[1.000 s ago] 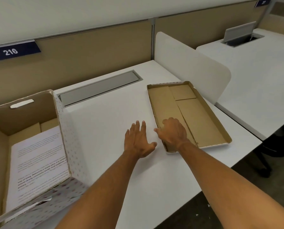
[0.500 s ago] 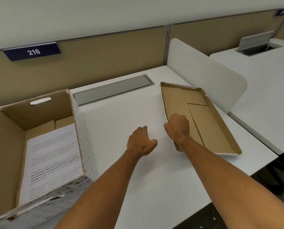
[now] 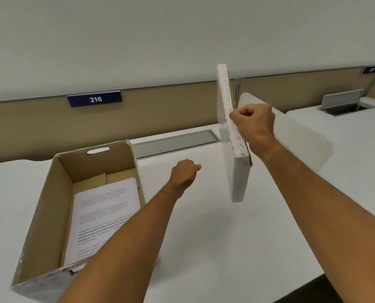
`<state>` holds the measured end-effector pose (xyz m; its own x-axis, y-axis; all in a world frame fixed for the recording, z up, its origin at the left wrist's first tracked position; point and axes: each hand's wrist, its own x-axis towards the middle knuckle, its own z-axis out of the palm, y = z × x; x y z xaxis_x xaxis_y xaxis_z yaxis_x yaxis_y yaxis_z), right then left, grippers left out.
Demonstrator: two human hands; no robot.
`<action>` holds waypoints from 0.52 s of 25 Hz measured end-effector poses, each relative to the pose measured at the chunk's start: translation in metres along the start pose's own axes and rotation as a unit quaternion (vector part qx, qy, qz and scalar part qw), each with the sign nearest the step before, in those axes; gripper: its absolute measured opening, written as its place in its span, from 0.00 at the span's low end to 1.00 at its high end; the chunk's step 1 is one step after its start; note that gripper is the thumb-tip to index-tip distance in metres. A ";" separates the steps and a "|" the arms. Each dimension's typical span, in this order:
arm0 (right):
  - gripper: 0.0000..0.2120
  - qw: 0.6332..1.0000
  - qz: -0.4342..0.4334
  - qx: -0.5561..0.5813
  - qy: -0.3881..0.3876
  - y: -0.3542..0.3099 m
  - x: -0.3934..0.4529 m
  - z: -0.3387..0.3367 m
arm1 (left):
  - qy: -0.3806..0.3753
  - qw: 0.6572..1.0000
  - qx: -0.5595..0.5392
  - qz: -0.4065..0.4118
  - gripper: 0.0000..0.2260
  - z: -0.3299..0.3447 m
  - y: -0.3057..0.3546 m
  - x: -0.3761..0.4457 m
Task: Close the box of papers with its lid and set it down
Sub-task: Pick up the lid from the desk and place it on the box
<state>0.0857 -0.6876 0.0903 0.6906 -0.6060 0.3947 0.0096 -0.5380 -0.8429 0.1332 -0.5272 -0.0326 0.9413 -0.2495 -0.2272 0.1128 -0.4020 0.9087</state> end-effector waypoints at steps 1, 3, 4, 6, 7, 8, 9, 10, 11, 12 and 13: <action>0.06 0.999 -0.001 0.047 -0.011 -0.019 -0.002 -0.001 | 0.002 0.999 -0.036 -0.006 0.13 -0.011 0.005 0.000; 0.05 0.989 -0.004 0.140 -0.043 -0.054 -0.009 -0.002 | 0.015 0.991 -0.130 -0.019 0.13 -0.036 0.013 -0.001; 0.05 0.982 -0.006 0.178 -0.061 -0.069 -0.014 -0.001 | 0.030 0.985 -0.170 -0.022 0.14 -0.051 0.017 -0.001; 0.06 0.966 -0.007 0.242 -0.095 -0.091 -0.024 0.001 | 0.061 0.974 -0.218 -0.023 0.14 -0.082 0.020 -0.001; 0.06 0.957 -0.006 0.266 -0.115 -0.100 -0.028 0.004 | 0.078 0.970 -0.230 -0.026 0.13 -0.097 0.020 -0.002; 0.06 0.948 0.000 0.286 -0.137 -0.106 -0.032 0.007 | 0.092 0.968 -0.233 -0.033 0.13 -0.110 0.019 -0.005; 0.06 0.939 0.011 0.303 -0.162 -0.113 -0.038 0.011 | 0.100 0.967 -0.232 -0.041 0.13 -0.122 0.017 -0.009; 0.07 0.929 0.024 0.319 -0.184 -0.120 -0.043 0.015 | 0.101 0.966 -0.232 -0.048 0.15 -0.130 0.013 -0.013; 0.07 0.920 0.039 0.334 -0.201 -0.126 -0.048 0.019 | 0.097 0.966 -0.233 -0.055 0.16 -0.134 0.009 -0.018; 0.08 0.911 0.053 0.348 -0.213 -0.132 -0.051 0.024 | 0.094 0.965 -0.238 -0.060 0.17 -0.138 0.006 -0.023; 0.09 0.904 0.070 0.361 -0.219 -0.138 -0.054 0.028 | 0.091 0.963 -0.248 -0.062 0.17 -0.141 0.004 -0.028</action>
<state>0.0667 -0.5641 0.1751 0.9400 -0.2637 0.2165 0.2605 0.1450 -0.9545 0.1517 -0.3977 0.0265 0.9458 -0.0491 -0.3209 0.3236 0.0618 0.9442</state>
